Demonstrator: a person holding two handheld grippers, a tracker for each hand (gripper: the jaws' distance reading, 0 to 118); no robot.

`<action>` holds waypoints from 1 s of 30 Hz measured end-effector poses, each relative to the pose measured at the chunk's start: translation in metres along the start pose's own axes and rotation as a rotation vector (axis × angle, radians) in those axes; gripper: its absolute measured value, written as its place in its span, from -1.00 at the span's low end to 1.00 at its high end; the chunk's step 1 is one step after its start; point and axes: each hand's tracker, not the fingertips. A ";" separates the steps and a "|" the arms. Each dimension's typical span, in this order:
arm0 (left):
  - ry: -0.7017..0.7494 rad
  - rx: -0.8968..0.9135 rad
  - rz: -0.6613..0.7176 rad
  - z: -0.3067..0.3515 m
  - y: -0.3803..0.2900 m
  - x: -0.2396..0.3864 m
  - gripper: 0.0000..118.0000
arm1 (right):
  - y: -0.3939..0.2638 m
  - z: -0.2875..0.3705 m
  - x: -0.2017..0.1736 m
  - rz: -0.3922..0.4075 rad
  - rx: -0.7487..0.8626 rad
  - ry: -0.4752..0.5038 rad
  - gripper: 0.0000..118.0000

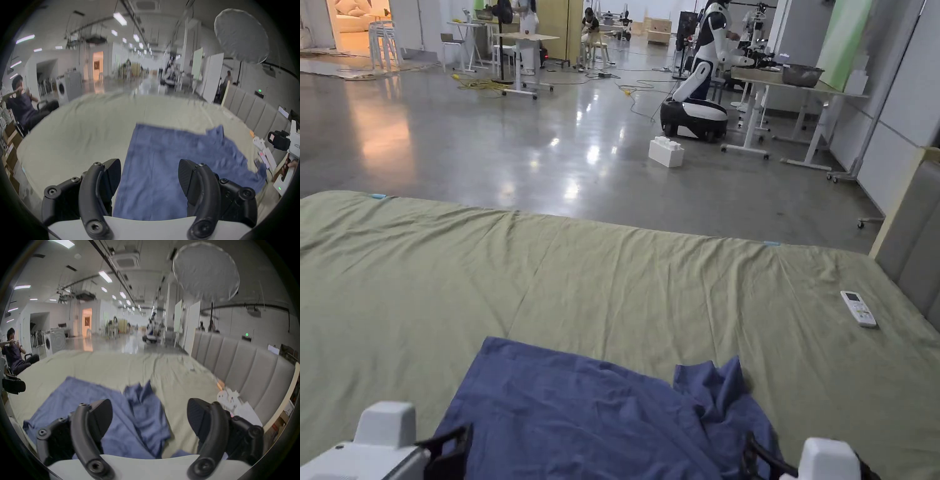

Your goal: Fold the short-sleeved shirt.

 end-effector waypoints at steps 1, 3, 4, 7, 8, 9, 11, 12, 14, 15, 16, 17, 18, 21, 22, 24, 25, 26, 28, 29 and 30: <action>0.028 0.048 -0.004 0.002 0.007 0.007 0.22 | 0.005 0.000 -0.006 -0.002 0.042 -0.003 0.36; 0.064 0.135 -0.012 0.006 0.017 0.018 0.02 | 0.015 0.001 -0.017 0.011 0.115 -0.014 -0.15; 0.070 0.183 -0.023 0.009 0.021 0.024 -0.21 | 0.020 0.002 -0.022 0.029 0.165 -0.018 -0.35; 0.121 0.283 -0.083 0.016 0.031 0.039 -0.83 | 0.024 0.002 -0.031 -0.006 0.193 -0.008 -0.81; 0.131 0.299 -0.096 0.018 0.032 0.042 -0.83 | 0.025 0.003 -0.033 -0.009 0.210 -0.008 -0.81; 0.141 0.317 -0.102 0.020 0.033 0.044 -0.83 | 0.026 0.002 -0.034 -0.007 0.227 0.003 -0.84; 0.106 0.319 -0.084 0.020 0.034 0.045 -0.90 | 0.027 0.002 -0.038 0.006 0.243 0.001 -0.88; 0.111 0.315 -0.085 0.020 0.034 0.047 -0.91 | 0.027 0.002 -0.038 -0.001 0.246 0.009 -0.99; 0.114 0.306 -0.097 0.019 0.033 0.048 -0.94 | 0.027 0.001 -0.037 -0.003 0.258 0.011 -0.99; 0.108 0.298 -0.101 0.017 0.034 0.047 -0.95 | 0.028 0.000 -0.037 -0.008 0.255 0.014 -0.99; 0.108 0.290 -0.099 0.014 0.034 0.047 -0.95 | 0.028 -0.003 -0.037 -0.005 0.251 0.014 -0.99; 0.102 0.271 -0.092 0.011 0.035 0.045 -0.95 | 0.029 -0.005 -0.037 0.001 0.244 0.009 -0.99; 0.096 0.254 -0.080 0.006 0.035 0.042 -0.95 | 0.028 -0.009 -0.036 -0.001 0.236 0.011 -0.99; 0.076 0.163 -0.057 -0.015 0.035 0.031 -0.95 | 0.027 -0.022 -0.034 -0.007 0.207 0.022 -0.99; 0.076 0.132 -0.043 -0.024 0.036 0.026 -0.96 | 0.027 -0.027 -0.033 -0.001 0.189 0.025 -0.99; 0.049 0.035 -0.030 -0.049 0.038 0.016 -0.95 | 0.024 -0.038 -0.032 0.001 0.163 0.031 -0.99; 0.052 -0.002 -0.017 -0.063 0.039 0.010 -0.95 | 0.023 -0.044 -0.032 0.002 0.146 0.035 -0.99; 0.049 -0.042 -0.010 -0.079 0.040 0.004 -0.95 | 0.021 -0.049 -0.031 0.001 0.131 0.037 -0.99; 0.035 -0.102 0.026 -0.112 0.043 -0.008 -0.95 | 0.017 -0.062 -0.031 0.003 0.103 0.037 -0.99; 0.037 -0.128 0.035 -0.129 0.046 -0.015 -0.95 | 0.016 -0.067 -0.031 0.006 0.094 0.038 -0.99; 0.015 -0.168 0.044 -0.148 0.051 -0.021 -0.95 | 0.014 -0.073 -0.030 0.008 0.083 0.040 -0.99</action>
